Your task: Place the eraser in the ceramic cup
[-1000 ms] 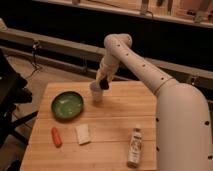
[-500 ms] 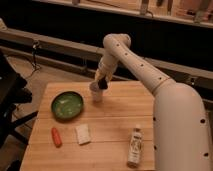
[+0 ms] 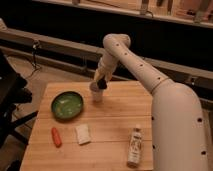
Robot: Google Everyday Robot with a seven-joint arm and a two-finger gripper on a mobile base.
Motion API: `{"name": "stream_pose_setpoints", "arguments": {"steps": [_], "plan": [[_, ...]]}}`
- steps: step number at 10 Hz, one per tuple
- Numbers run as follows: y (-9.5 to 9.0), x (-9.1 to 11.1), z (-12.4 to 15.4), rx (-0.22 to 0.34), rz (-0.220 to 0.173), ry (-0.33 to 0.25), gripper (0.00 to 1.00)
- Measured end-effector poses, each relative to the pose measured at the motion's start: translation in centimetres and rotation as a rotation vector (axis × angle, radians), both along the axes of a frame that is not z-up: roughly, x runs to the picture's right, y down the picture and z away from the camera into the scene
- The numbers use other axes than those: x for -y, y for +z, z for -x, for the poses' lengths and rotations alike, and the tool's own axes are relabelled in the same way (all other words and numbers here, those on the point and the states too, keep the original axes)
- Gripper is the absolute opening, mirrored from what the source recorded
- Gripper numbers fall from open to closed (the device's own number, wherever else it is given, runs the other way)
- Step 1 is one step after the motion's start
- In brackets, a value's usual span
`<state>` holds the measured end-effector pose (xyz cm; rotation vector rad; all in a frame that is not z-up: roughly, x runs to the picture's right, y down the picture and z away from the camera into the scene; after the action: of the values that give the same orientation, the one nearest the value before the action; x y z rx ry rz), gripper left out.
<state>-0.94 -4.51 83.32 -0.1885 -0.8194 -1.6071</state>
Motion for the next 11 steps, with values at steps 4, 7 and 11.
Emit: {"name": "stream_pose_setpoints", "arguments": {"steps": [4, 7, 11], "plan": [[0.26, -0.19, 0.34, 0.017, -0.001, 0.0, 0.17], [0.29, -0.21, 0.4, 0.027, -0.005, -0.001, 0.4], [0.36, -0.36, 0.38, 0.037, -0.01, -0.003, 0.49]]}}
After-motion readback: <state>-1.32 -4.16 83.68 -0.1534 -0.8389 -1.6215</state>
